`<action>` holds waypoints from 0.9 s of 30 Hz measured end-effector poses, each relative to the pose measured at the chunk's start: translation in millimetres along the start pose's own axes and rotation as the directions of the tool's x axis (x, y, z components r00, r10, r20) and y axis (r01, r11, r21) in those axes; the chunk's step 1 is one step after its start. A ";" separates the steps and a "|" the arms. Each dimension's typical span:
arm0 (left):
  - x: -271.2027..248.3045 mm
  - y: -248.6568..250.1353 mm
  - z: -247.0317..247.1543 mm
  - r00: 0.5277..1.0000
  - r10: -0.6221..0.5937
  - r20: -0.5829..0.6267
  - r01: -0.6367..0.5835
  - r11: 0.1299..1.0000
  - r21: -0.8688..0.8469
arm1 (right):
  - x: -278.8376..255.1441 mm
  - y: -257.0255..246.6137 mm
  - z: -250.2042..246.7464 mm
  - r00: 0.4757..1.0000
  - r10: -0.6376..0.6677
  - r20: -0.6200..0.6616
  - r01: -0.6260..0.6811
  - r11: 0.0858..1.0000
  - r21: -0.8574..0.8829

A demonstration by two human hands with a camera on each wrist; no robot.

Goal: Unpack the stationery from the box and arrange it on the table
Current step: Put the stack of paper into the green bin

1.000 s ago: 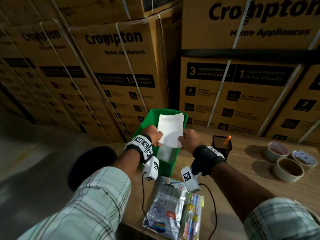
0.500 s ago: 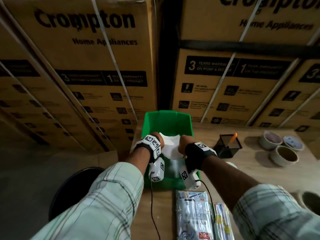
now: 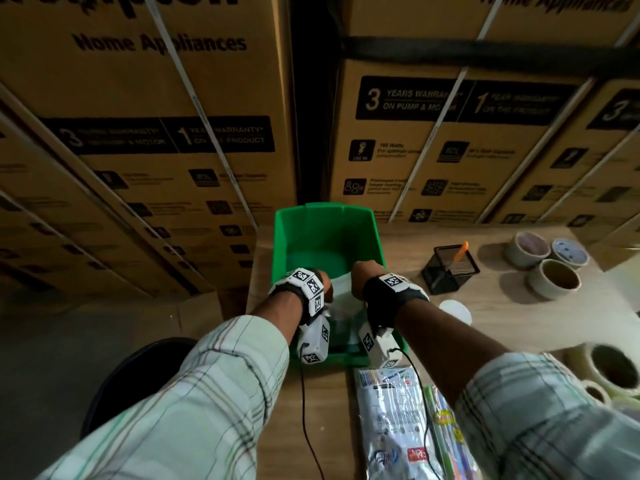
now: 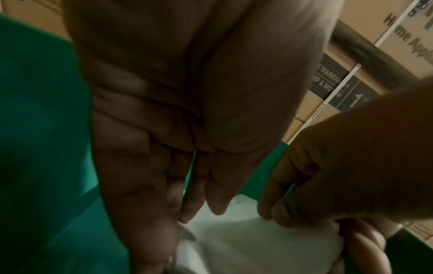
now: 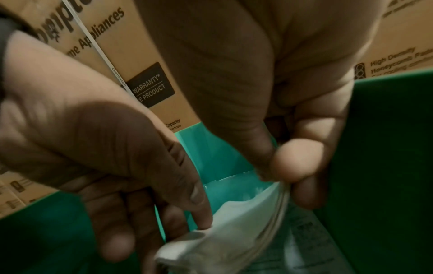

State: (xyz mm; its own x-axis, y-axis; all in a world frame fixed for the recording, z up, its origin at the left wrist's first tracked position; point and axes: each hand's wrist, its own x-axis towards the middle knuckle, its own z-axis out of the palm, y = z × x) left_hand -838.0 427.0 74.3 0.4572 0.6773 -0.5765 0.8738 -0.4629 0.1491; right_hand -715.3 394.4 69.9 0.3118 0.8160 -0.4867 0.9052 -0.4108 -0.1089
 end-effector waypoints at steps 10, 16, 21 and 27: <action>1.2 8.7 6.2 0.997 -0.053 0.054 0.054 0.999 -0.006 | -1.3 4.2 3.7 0.993 0.001 0.122 -0.002 1.000 0.014; 2.9 7.8 1.0 0.994 -0.038 0.107 0.042 0.999 -0.033 | -6.8 7.3 1.9 0.996 -0.002 0.087 -0.002 0.999 0.046; -11.0 13.8 -3.6 0.998 -0.049 0.034 0.054 0.984 -0.169 | -16.8 19.8 -3.4 0.994 -0.103 -0.024 0.106 0.974 0.201; -38.4 41.8 -22.3 0.993 -0.071 -0.099 0.007 0.845 -0.534 | -51.0 47.0 -23.6 0.927 -0.310 -0.211 0.330 0.941 0.069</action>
State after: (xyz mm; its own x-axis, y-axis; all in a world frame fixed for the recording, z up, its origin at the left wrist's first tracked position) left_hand -815.4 394.4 120.6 0.4084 0.7615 -0.5034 0.8304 -0.0810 0.5512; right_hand -681.8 343.1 110.0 0.0694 0.9695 -0.2349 0.9352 -0.1452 -0.3230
